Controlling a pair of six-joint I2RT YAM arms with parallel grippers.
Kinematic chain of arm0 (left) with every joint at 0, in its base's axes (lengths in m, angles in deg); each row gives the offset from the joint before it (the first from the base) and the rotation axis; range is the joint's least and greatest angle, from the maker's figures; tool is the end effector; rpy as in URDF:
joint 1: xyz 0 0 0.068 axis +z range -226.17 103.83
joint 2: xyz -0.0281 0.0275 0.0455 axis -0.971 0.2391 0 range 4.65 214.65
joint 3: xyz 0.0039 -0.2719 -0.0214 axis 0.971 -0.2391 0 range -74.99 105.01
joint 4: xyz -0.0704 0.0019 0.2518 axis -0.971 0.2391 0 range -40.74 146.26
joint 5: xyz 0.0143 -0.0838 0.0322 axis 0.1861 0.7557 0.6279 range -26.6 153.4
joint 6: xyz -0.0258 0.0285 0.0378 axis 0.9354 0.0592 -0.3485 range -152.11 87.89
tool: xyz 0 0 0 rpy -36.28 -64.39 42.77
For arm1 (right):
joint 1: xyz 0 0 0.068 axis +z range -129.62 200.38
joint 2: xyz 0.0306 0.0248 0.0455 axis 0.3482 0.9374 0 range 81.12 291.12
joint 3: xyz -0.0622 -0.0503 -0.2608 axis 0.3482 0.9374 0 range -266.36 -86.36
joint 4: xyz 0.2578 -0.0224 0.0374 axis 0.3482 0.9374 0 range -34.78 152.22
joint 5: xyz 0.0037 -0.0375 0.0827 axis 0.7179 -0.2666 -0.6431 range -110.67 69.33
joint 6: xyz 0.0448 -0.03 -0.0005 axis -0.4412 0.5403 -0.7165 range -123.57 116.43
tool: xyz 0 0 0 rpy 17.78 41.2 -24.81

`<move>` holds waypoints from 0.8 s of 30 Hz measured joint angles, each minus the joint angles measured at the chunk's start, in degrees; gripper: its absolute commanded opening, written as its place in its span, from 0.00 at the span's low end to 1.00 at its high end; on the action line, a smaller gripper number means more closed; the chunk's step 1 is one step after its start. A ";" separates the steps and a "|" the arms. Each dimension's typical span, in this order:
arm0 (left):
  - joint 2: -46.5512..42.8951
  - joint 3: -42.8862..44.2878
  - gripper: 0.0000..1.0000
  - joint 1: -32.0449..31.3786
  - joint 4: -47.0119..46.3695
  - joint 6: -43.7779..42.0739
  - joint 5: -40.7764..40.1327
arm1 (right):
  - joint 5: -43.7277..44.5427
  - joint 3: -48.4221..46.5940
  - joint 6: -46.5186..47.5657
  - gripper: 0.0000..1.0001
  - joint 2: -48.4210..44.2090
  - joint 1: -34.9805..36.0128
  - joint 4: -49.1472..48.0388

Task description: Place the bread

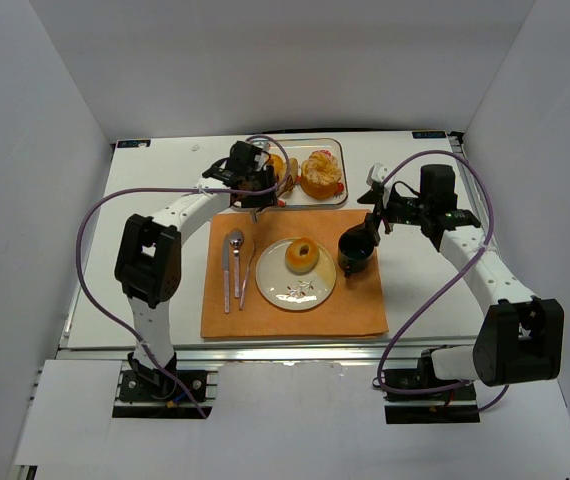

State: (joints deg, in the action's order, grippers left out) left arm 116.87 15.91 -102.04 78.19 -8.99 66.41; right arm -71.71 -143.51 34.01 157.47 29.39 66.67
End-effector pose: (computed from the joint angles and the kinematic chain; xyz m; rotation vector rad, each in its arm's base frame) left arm 0.3950 -0.1937 0.2404 0.0838 2.4954 -0.4339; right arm 0.2839 0.0731 0.2971 -1.2103 1.5209 0.6042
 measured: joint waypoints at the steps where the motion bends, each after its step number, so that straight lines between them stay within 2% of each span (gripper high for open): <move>1: 0.09 0.00 0.53 0.00 -0.04 -0.07 0.13 | 0.00 0.00 0.00 0.89 0.00 0.00 0.00; 5: 0.13 0.00 0.34 0.00 -0.37 -0.20 0.70 | 0.02 0.00 0.00 0.89 0.00 0.00 0.00; 6: 0.13 0.00 0.26 0.00 -0.46 -0.37 0.81 | 0.04 0.00 0.00 0.89 0.00 0.00 0.00; 9: 0.11 0.00 0.16 0.00 -0.81 -0.55 0.92 | 0.04 0.00 0.02 0.89 0.00 0.00 -0.02; 16: -4.74 -4.70 0.06 0.00 -1.38 -0.57 1.55 | 0.04 0.00 0.07 0.90 0.00 0.00 0.00; 24: -27.93 -20.11 0.06 0.00 1.51 1.55 5.18 | -0.13 0.79 0.33 0.89 -0.02 -0.02 0.00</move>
State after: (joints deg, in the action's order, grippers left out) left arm 88.94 -4.20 -102.04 79.70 -7.44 71.59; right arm -71.84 -142.72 34.34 157.45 29.37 66.67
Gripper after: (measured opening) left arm 0.291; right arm 0.895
